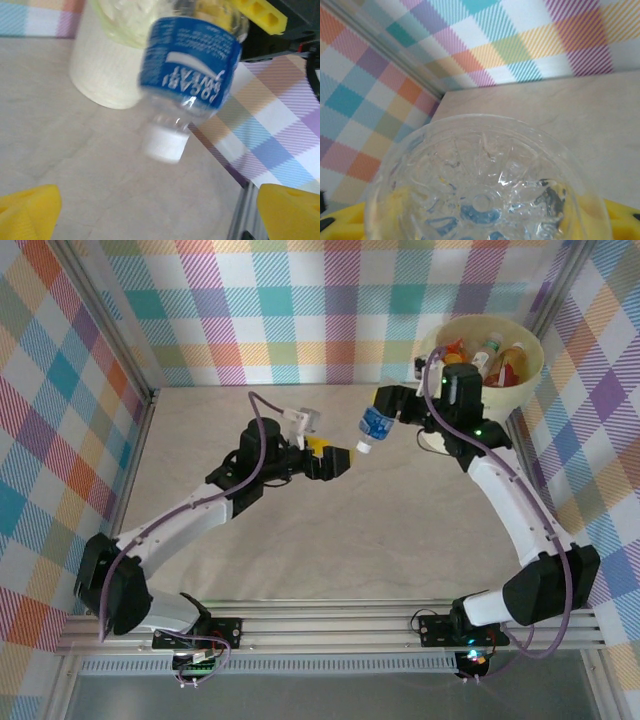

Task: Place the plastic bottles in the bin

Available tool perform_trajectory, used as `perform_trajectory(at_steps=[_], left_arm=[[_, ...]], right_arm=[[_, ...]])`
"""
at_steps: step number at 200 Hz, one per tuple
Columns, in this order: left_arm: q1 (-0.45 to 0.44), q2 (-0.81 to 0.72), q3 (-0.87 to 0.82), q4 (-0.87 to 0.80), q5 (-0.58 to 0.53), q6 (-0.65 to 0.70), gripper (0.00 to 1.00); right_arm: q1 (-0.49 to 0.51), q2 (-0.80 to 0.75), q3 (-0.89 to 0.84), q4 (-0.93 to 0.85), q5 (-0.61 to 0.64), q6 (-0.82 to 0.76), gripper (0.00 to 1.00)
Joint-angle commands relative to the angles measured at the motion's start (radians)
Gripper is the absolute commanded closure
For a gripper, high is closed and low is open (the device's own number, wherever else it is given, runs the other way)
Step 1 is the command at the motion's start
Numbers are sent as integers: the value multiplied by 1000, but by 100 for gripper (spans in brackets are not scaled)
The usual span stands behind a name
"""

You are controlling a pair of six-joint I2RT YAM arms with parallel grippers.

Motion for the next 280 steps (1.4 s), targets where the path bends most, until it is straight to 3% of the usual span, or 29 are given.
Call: perform_trajectory(at_steps=[1, 63, 107, 187, 228, 280], left_arm=[[-9, -90, -53, -19, -190, 7, 0], [1, -232, -168, -64, -432, -4, 0], [5, -272, -192, -75, -452, -3, 0], [12, -295, -228, -67, -464, -17, 0], [17, -302, -246, -68, -472, -25, 0], [21, -309, -255, -85, -480, -39, 0]], right_arm=[[-45, -44, 71, -55, 82, -95, 61], [-182, -15, 242, -116, 257, -227, 62], [-339, 79, 370, -108, 226, -124, 63], [-383, 272, 455, 45, 439, -118, 63], [-382, 397, 572, -14, 408, -130, 61], [-382, 521, 698, -170, 249, -117, 57]])
